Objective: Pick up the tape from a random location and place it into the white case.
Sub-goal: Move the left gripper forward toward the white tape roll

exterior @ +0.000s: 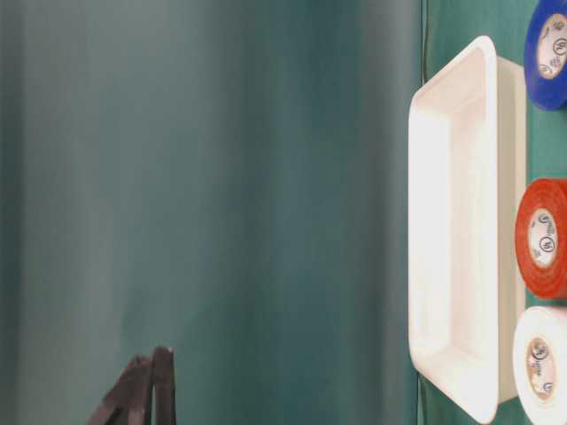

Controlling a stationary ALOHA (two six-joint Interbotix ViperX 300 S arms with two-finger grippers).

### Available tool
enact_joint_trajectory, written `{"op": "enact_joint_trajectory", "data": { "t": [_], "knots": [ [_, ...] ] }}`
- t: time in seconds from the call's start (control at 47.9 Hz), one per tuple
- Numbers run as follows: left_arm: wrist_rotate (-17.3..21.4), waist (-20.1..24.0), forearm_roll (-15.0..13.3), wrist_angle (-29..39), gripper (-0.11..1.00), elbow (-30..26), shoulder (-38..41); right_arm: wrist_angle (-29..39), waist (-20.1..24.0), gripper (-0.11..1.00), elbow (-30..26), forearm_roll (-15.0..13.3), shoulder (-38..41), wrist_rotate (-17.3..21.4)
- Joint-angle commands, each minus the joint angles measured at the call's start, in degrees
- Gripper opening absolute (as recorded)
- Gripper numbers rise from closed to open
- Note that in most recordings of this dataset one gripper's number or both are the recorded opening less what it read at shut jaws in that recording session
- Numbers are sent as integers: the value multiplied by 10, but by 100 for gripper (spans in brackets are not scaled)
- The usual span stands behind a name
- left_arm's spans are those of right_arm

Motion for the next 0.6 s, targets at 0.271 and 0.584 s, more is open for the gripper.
{"op": "enact_joint_trajectory", "data": {
  "t": [0.271, 0.584],
  "knots": [
    [-1, -1, -1, 1, 98, -22, 14, 2, -2, 0, -17, 1, 4, 1],
    [-6, -1, -1, 39, 98, -31, 10, 2, -2, 0, -17, 1, 4, 1]
  ]
}}
